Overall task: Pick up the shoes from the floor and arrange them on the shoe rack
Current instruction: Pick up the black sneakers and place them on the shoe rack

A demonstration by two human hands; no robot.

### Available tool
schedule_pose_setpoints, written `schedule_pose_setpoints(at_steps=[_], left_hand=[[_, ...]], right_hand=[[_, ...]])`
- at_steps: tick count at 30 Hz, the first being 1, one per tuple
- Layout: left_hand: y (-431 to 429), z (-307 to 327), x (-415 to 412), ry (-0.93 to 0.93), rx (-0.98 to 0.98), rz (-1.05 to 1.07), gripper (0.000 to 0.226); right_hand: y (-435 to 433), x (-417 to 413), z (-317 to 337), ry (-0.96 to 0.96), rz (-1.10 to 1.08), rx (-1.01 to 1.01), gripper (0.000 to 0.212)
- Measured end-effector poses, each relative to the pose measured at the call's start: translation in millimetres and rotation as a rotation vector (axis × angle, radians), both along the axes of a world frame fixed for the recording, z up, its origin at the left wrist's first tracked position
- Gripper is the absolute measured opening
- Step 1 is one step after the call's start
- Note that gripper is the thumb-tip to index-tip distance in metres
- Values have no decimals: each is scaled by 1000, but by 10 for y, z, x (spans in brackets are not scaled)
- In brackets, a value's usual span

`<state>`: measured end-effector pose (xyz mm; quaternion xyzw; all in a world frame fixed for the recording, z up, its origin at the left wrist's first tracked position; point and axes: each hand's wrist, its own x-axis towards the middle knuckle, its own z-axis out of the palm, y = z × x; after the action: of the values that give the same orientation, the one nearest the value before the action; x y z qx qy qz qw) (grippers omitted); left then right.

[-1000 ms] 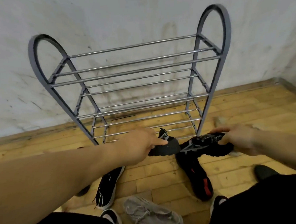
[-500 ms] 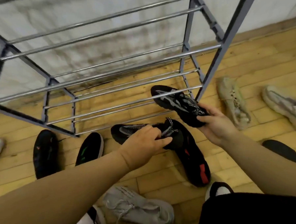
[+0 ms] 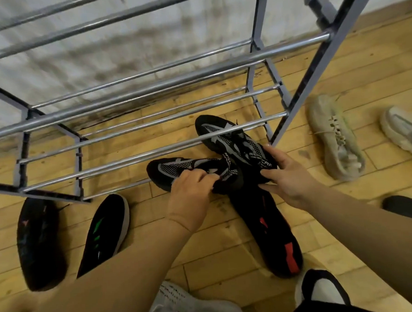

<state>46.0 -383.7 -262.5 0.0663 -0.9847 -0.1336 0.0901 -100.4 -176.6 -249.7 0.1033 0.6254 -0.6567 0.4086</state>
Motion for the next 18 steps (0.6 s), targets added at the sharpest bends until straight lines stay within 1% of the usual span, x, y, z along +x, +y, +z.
schedule_pose_setpoints(at_steps=[1,3,5,7,10,12,14,18], left_hand=[[50,22,12,-24,60,132,36],[165,98,52,-139,217,403,43],[294,124,113,-218,476,578,50],[417,135,143,-231,721,624,54],[538,75,115,-224,995,672,55],[601,60,89,-222,1083,740,60],[639,42,83,-187,1091,793,62],[647,126,-22,-119,1103,921,50]], right_hand=[[-5,10,3,6,-2,-1,64],[-13,30,0,18,-4,6,65],[-21,53,-13,17,-5,11,65],[-36,87,-8,18,7,12,66],[-52,131,20,61,21,35,64],[-55,153,36,116,29,76,63],[-56,170,27,181,55,133,64],[-73,226,42,284,101,192,64]])
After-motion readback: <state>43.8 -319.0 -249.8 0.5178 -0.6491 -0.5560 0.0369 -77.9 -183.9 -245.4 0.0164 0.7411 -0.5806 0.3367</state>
